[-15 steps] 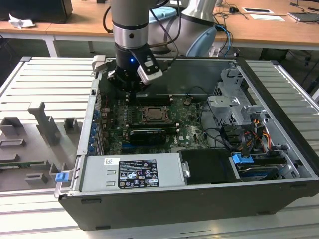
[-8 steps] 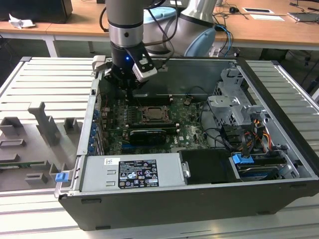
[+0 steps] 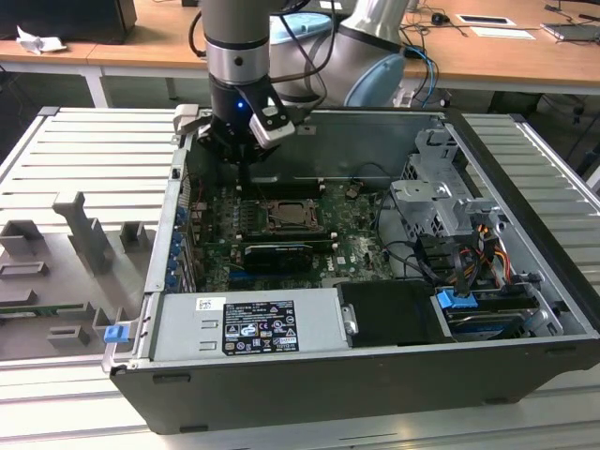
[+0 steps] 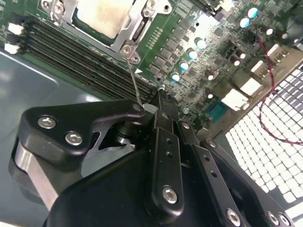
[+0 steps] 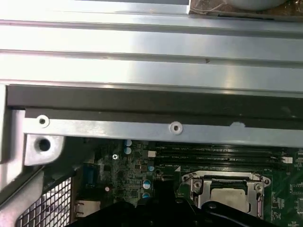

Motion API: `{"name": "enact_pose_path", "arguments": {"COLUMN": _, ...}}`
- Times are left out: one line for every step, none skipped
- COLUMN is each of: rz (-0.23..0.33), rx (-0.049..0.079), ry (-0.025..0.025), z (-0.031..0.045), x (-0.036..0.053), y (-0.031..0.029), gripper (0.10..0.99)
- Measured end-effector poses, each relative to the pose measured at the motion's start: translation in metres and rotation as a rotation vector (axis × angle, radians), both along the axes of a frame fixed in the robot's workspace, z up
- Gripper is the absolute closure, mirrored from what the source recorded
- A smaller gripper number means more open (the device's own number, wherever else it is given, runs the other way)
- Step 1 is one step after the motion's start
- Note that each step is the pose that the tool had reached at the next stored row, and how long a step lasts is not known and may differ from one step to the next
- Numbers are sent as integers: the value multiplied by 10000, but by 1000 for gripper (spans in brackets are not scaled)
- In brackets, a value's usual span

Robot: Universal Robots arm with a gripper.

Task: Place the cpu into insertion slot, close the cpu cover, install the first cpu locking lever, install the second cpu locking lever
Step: 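Install the first cpu locking lever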

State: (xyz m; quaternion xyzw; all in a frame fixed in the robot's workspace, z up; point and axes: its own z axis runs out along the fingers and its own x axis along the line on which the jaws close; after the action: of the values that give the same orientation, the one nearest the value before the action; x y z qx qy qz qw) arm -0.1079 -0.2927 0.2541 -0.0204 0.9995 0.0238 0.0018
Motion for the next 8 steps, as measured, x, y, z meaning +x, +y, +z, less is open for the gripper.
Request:
{"name": "enact_pose_path", "arguments": {"rz": 0, "rx": 0, "ry": 0, "z": -1, "x": 17, "y": 2, "gripper": 980}}
{"name": "enact_pose_path", "arguments": {"rz": 1, "rx": 0, "ry": 0, "z": -1, "x": 32, "y": 2, "gripper": 980}}
{"name": "enact_pose_path", "arguments": {"rz": 1, "rx": -3, "ry": 0, "z": -1, "x": 48, "y": 3, "gripper": 980}}
{"name": "enact_pose_path", "arguments": {"rz": 1, "rx": -4, "ry": 0, "z": -1, "x": 66, "y": 3, "gripper": 980}}
{"name": "enact_pose_path", "arguments": {"rz": 0, "rx": -4, "ry": 0, "z": -1, "x": 84, "y": 3, "gripper": 980}}
{"name": "enact_pose_path", "arguments": {"rz": 0, "rx": -5, "ry": 0, "z": -2, "x": 113, "y": 4, "gripper": 980}}
{"name": "enact_pose_path", "arguments": {"rz": -2, "rx": -4, "ry": -1, "z": -2, "x": 142, "y": 4, "gripper": 980}}
{"name": "enact_pose_path", "arguments": {"rz": 2, "rx": -5, "ry": 0, "z": -2, "x": 192, "y": 5, "gripper": 980}}
